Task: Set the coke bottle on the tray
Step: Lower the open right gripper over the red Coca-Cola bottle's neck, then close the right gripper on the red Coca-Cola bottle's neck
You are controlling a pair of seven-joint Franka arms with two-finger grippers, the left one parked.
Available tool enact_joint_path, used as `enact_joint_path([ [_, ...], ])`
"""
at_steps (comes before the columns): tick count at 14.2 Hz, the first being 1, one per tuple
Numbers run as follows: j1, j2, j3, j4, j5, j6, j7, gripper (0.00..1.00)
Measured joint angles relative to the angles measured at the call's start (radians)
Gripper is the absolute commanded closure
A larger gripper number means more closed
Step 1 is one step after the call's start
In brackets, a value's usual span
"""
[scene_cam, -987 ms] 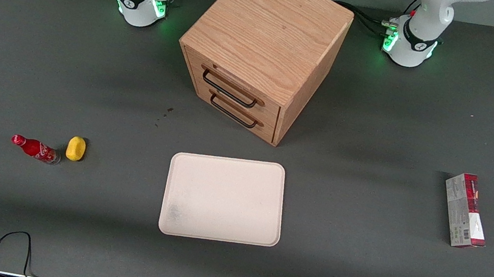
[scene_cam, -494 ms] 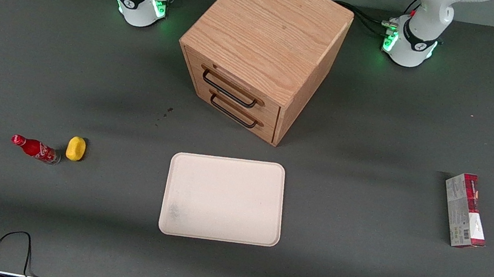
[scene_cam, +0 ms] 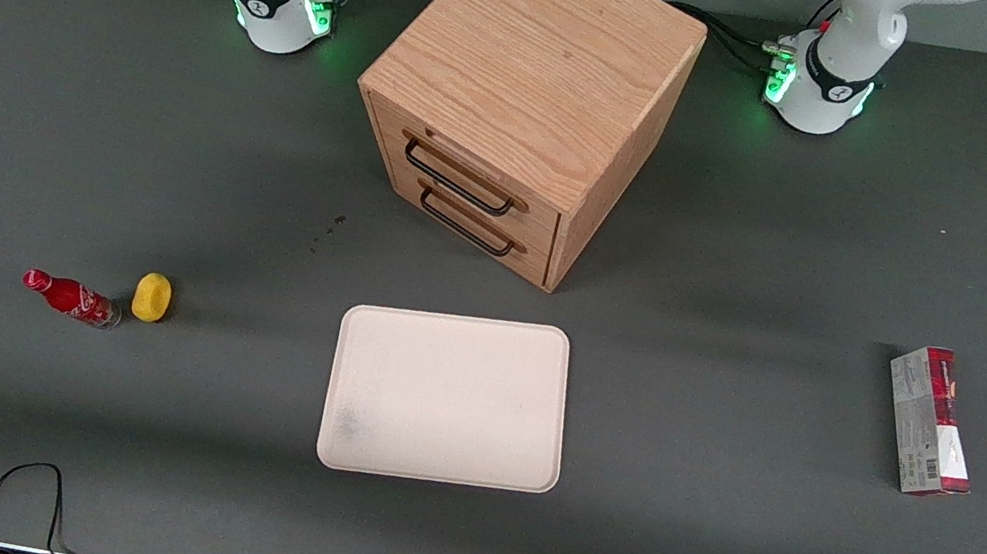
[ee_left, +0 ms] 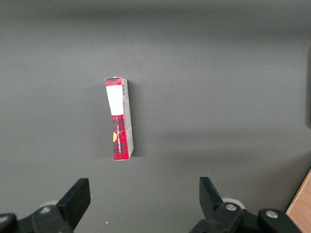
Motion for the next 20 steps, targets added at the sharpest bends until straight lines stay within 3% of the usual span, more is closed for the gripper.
enact_joint_path([
  [8,0.003,0.01,0.009,-0.238,0.002,0.257,0.0,0.0],
  [12,0.006,0.01,0.02,-0.273,0.002,0.304,0.0,0.0],
  [16,0.007,0.015,0.033,-0.296,0.064,0.34,0.0,0.0],
  [20,0.007,0.024,0.033,-0.299,0.07,0.341,-0.047,0.01],
])
